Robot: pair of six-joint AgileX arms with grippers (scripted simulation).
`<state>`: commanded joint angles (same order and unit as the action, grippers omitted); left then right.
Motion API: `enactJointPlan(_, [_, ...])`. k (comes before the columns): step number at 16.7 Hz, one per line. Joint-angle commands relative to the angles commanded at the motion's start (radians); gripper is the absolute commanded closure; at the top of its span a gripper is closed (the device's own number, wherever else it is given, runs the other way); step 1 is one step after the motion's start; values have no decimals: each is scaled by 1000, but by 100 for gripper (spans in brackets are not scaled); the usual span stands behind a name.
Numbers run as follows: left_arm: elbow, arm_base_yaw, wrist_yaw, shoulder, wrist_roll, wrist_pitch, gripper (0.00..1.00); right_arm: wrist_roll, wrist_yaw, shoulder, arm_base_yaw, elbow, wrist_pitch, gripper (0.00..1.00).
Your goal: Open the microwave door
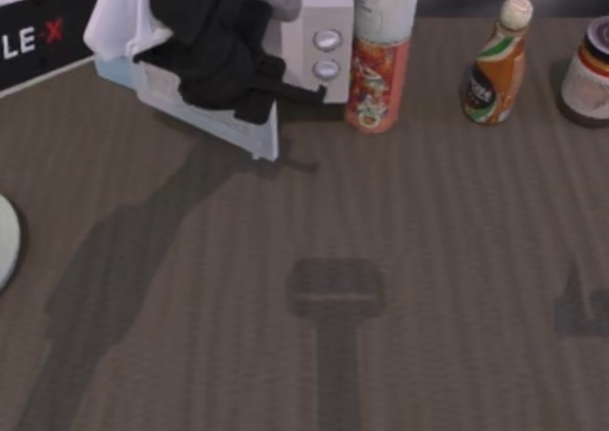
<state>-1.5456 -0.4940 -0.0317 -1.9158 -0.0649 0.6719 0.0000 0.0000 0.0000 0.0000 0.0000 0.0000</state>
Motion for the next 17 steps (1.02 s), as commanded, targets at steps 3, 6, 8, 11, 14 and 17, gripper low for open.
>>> enactJointPlan(3, [49, 23, 33, 34, 66, -9, 100, 0, 0, 0, 0, 0, 0, 0])
enactJointPlan(6, [85, 41, 63, 65, 121, -20, 100, 0, 0, 0, 0, 0, 0, 0])
enactJointPlan(8, [86, 42, 64, 67, 123, -21, 100, 0, 0, 0, 0, 0, 0, 0])
enactJointPlan(11, [86, 42, 64, 67, 123, -21, 100, 0, 0, 0, 0, 0, 0, 0])
enactJointPlan(14, [86, 42, 64, 67, 123, -21, 100, 0, 0, 0, 0, 0, 0, 0])
enactJointPlan(17, [86, 42, 64, 67, 123, -21, 100, 0, 0, 0, 0, 0, 0, 0])
